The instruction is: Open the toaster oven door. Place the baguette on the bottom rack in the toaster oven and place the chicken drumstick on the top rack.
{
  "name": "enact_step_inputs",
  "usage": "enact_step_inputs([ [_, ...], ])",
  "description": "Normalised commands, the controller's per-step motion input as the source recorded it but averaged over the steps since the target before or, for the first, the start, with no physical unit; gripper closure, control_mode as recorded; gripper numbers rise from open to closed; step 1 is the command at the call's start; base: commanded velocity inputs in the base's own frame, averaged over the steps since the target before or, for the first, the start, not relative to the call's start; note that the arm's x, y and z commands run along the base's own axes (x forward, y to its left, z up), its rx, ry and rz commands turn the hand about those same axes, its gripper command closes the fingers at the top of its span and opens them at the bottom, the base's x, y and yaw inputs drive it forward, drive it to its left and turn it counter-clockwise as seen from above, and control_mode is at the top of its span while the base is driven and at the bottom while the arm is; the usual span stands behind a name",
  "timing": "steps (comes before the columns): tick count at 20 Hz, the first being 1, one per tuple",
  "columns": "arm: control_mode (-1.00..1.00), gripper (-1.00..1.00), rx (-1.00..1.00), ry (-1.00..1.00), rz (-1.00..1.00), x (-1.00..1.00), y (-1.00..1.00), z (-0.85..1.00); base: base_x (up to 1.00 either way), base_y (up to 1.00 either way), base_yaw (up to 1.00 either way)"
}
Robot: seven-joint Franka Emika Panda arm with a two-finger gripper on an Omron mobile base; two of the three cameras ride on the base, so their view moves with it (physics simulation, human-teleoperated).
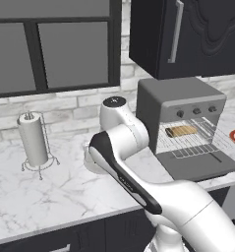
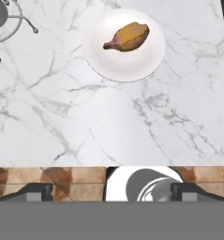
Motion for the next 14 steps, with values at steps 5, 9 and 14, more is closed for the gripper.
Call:
enact_step_inputs([
  [5, -1.0, -1.0, 0.02, 0.03, -0.03, 0.08, -0.11, -0.15, 0.0, 0.0, 0.0],
  [9, -1.0, -1.0, 0.03, -0.04, -0.09, 0.43, -0.43, -0.3, 0.0, 0.0, 0.0],
  [14, -1.0, -1.0, 0.02, 0.0, -0.08, 0.53, -0.44, -0.36, 0.0, 0.0, 0.0],
])
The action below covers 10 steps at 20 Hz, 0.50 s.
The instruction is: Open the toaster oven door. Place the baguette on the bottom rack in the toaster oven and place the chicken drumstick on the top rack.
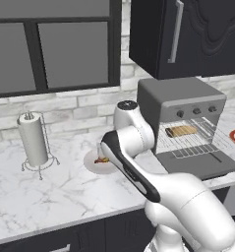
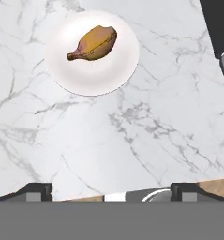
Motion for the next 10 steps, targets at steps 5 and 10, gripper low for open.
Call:
enact_step_inputs([
  [5, -1.0, -1.0, -0.03, 0.04, 0.0, 0.28, -0.12, -0.3, 0.0, 0.0, 0.0],
  [10, -1.0, -1.0, 0.0, -0.01, -0.19, 0.36, 0.0, -0.24, 0.0, 0.0, 0.0],
])
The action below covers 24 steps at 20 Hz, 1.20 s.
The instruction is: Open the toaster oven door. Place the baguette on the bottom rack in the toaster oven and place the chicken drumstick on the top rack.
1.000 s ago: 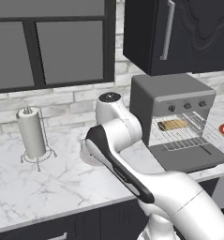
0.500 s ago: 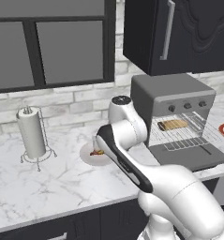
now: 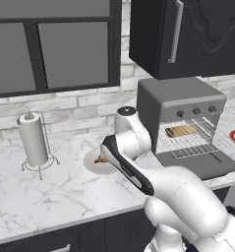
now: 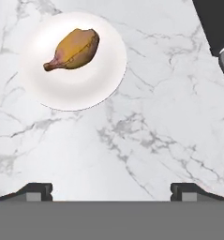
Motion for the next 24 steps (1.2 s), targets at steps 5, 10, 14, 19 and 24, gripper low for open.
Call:
enact_step_inputs([
  [5, -1.0, -1.0, 0.05, 0.0, -0.3, 0.63, 0.0, -0.19, 0.0, 0.0, 0.0],
  [10, -1.0, -1.0, 0.14, 0.03, -0.29, 0.55, 0.01, -0.07, 0.0, 0.0, 0.0],
  [14, -1.0, -1.0, 0.18, 0.04, -0.29, 0.35, 0.14, -0.11, 0.0, 0.0, 0.0],
  [19, -1.0, -1.0, 0.09, 0.11, -0.32, 0.34, 0.22, -0.18, 0.0, 0.0, 0.0],
  [24, -1.0, -1.0, 0.02, 0.18, -0.26, 0.32, 0.07, -0.29, 0.0, 0.0, 0.0],
])
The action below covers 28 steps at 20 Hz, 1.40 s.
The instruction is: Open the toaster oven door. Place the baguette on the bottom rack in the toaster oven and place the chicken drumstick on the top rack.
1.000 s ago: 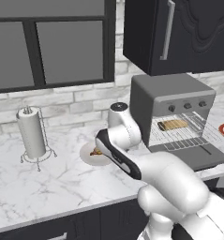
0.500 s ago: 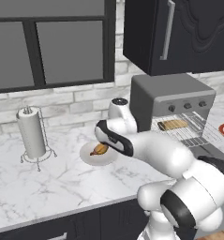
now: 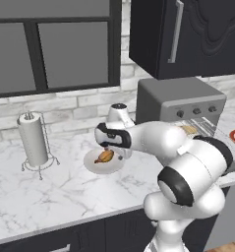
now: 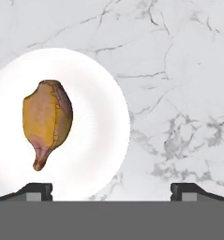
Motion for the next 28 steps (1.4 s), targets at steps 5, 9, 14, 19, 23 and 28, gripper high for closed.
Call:
enact_step_inputs([
  [5, -1.0, -1.0, 0.05, 0.11, -0.13, 0.31, 0.0, -0.29, 0.0, 0.0, 0.0],
  [9, -1.0, -1.0, 0.02, 0.0, -0.01, 0.14, 0.02, -0.19, 0.0, 0.0, 0.0],
  [14, -1.0, -1.0, 0.0, 0.0, 0.0, 0.18, 0.0, -0.29, 0.0, 0.0, 0.0],
  [19, -1.0, -1.0, 0.0, -0.02, 0.0, 0.16, 0.02, -0.29, 0.0, 0.0, 0.0],
  [23, -1.0, -1.0, 0.02, -0.01, -0.01, 0.14, 0.04, -0.23, 0.0, 0.0, 0.0],
  [28, -1.0, -1.0, 0.03, -0.01, -0.03, 0.21, 0.08, -0.17, 0.0, 0.0, 0.0],
])
